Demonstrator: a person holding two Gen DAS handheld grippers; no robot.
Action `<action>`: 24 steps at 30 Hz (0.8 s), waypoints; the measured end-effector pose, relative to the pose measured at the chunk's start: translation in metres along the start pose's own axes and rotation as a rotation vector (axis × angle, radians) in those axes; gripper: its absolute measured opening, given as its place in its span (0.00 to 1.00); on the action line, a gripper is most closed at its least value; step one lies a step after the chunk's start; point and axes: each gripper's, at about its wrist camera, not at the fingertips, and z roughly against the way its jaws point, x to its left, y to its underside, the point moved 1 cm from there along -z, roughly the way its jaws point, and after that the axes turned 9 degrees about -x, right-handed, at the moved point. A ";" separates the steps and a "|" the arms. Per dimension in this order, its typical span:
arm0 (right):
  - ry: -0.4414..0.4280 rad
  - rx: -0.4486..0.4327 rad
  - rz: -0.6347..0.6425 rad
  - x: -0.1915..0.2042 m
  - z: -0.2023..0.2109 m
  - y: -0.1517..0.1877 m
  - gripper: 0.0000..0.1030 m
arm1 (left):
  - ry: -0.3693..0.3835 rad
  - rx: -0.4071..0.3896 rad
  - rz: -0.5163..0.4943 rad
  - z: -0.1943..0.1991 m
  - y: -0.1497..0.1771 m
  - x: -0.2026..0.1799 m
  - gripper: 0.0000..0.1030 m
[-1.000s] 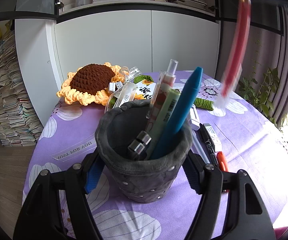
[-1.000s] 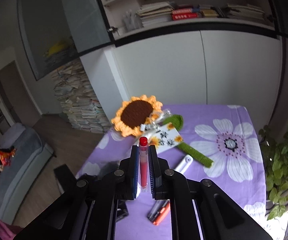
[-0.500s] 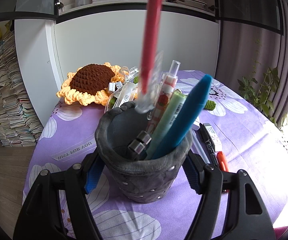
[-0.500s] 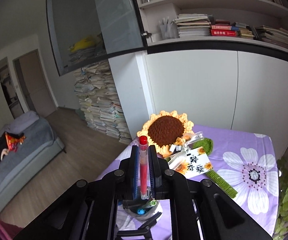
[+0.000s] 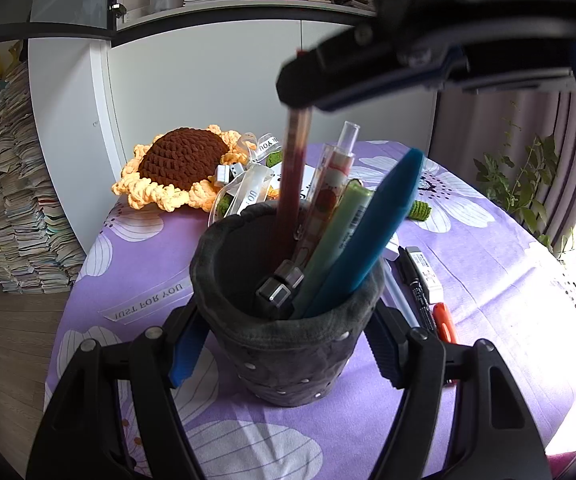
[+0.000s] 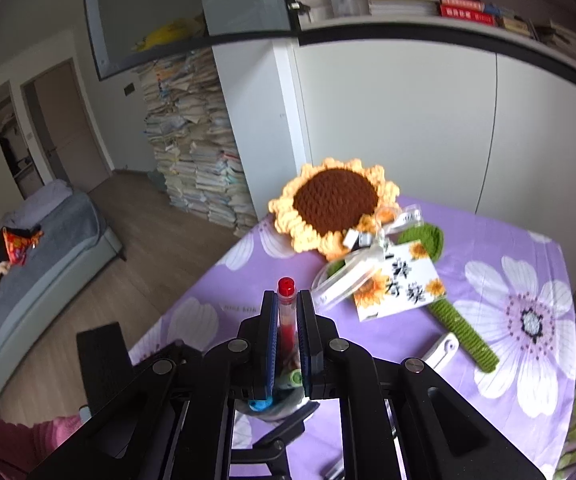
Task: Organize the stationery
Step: 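Lift the red pen into the gray cup and open the right tool, then move the right tool down to the clear gel pen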
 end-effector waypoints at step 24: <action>0.240 0.177 -0.361 -0.112 0.021 0.066 0.10 | -0.008 0.009 -0.008 0.000 0.000 0.000 0.71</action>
